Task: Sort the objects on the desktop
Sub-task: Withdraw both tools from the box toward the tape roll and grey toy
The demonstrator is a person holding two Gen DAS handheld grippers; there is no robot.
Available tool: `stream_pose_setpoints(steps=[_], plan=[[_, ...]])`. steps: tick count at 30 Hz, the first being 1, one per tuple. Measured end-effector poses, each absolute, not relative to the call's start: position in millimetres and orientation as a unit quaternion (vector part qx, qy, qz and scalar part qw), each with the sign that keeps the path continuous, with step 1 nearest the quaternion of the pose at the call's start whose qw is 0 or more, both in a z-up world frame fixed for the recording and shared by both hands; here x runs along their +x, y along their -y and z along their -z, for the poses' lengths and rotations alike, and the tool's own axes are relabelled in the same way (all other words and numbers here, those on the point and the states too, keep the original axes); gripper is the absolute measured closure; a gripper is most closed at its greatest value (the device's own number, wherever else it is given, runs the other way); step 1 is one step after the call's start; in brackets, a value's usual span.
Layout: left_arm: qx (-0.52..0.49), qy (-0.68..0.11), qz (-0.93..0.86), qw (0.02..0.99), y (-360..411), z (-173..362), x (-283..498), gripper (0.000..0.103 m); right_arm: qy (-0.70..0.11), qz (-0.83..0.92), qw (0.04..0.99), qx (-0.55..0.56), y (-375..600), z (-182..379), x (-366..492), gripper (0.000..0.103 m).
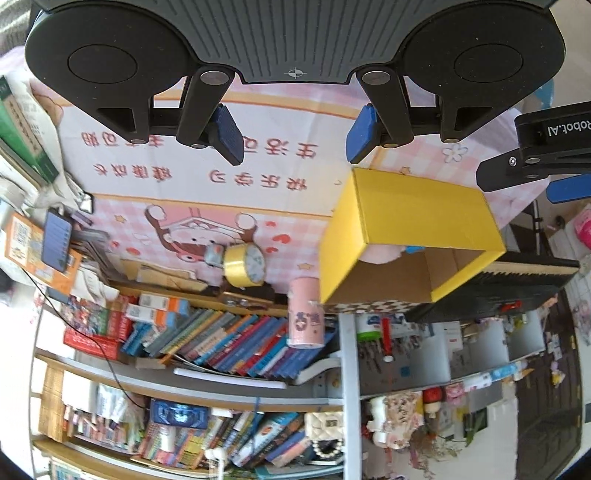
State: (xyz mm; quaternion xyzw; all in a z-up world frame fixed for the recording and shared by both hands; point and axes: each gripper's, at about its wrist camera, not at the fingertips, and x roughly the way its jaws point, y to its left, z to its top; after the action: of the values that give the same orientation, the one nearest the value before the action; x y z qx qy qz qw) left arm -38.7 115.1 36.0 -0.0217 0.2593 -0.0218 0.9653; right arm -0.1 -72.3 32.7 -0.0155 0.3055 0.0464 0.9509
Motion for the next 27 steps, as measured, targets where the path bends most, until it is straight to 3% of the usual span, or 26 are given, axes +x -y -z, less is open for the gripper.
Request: stream_pose_setpoints(steps=[27], plan=[[0.013,-0.293,0.107,0.95,-14.7,-23.9,36.9,0.007,-0.344,0.023,0.939,0.013,157.6,-19.9,37.6,0.04]])
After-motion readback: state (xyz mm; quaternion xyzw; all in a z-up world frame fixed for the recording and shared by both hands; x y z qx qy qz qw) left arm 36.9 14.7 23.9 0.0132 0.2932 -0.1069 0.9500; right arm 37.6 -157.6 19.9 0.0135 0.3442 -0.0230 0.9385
